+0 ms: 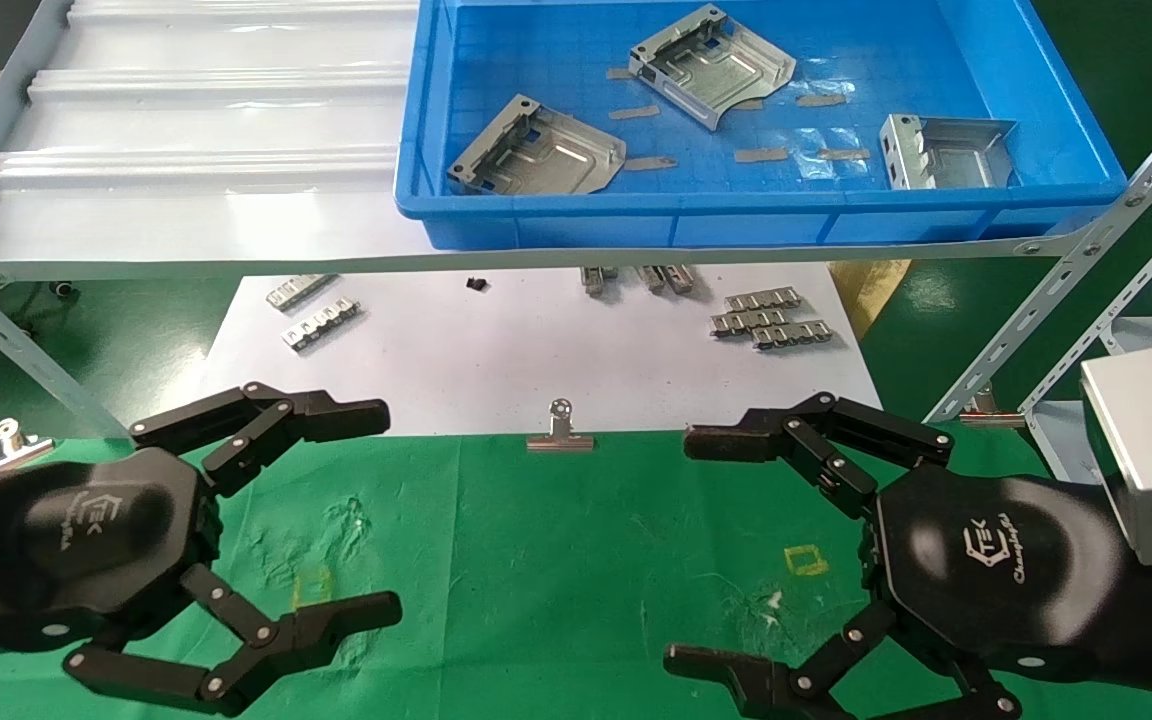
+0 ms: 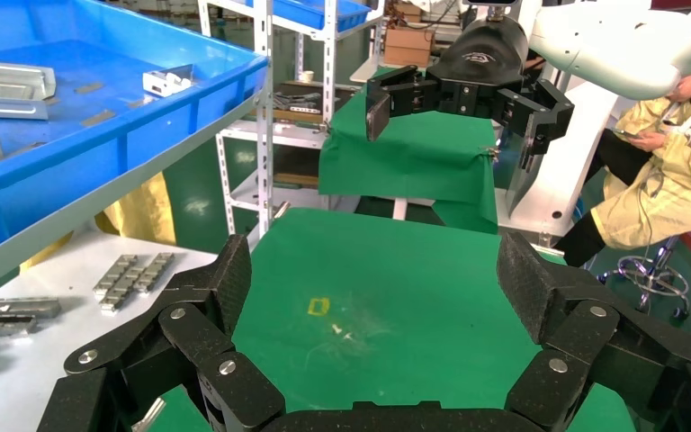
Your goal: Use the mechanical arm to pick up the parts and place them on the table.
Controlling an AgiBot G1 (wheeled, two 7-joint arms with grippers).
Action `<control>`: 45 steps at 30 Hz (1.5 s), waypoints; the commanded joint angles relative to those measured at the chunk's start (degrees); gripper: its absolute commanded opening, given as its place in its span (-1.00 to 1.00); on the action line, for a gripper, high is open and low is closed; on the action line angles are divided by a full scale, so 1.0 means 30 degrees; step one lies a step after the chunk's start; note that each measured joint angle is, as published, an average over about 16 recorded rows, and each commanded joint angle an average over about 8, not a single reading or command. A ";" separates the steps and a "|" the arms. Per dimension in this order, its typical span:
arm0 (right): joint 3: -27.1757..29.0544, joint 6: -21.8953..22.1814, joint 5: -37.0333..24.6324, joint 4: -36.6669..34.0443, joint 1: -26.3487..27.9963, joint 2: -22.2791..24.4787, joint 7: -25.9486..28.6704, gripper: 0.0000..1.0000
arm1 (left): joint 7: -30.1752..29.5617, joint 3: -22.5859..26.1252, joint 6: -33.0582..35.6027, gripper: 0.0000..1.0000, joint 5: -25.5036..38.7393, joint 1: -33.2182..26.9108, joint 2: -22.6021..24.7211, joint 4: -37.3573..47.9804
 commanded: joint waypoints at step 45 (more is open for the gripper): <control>0.0000 0.0000 0.0000 0.0000 0.0000 0.0000 0.0000 1.00 | 0.0000 0.0000 0.0000 -1.00 0.0000 0.0000 0.0000 0.0000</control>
